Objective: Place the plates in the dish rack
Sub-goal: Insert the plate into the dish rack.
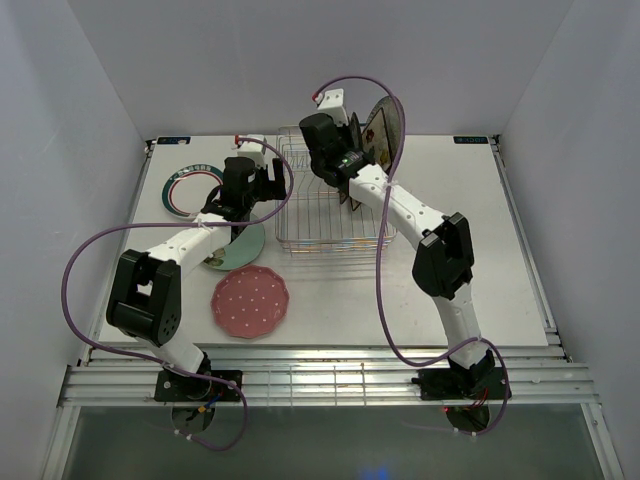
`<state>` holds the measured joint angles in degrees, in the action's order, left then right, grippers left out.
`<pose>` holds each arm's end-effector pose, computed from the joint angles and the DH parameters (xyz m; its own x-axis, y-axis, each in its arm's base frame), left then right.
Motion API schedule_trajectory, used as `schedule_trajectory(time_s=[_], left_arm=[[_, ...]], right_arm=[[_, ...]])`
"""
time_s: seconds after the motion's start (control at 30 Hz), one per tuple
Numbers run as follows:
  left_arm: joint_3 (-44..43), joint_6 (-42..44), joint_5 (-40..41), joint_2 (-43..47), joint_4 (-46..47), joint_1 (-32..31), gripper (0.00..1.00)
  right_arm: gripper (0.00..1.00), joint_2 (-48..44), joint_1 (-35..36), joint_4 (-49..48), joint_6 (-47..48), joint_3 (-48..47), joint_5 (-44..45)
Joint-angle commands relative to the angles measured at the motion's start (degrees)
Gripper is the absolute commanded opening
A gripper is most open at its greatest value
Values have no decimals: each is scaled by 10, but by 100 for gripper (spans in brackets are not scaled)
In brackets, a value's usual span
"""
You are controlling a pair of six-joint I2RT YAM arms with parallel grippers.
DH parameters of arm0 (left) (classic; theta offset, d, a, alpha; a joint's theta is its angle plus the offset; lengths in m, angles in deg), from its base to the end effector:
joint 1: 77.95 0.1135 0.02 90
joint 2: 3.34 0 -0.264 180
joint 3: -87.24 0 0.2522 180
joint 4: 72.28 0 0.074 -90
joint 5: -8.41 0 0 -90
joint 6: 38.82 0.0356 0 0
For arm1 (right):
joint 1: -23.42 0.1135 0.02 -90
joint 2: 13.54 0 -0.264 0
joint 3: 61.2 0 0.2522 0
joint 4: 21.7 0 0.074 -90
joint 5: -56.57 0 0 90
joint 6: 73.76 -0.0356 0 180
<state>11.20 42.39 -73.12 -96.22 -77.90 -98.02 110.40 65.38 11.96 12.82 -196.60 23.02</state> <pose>0.3546 -0.1240 0.2624 -0.3870 -0.0195 -0.9219 0.1543 0.9843 -0.0856 0.3926 0.3131 0.3472 -0.2683 -0.1969 -0.9430 0.2207 0.9403 -0.2591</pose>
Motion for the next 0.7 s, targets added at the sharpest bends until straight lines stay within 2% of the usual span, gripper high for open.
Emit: schedule_trajectory(time_s=[0.0,0.67], left_arm=[[-11,4,1,24,3,2,98],[-9,4,-1,31,3,3,98]], right_arm=[[8,-11,-3,-88,-12,-25,18],[8,0,-21,-82,-74,23,-51]])
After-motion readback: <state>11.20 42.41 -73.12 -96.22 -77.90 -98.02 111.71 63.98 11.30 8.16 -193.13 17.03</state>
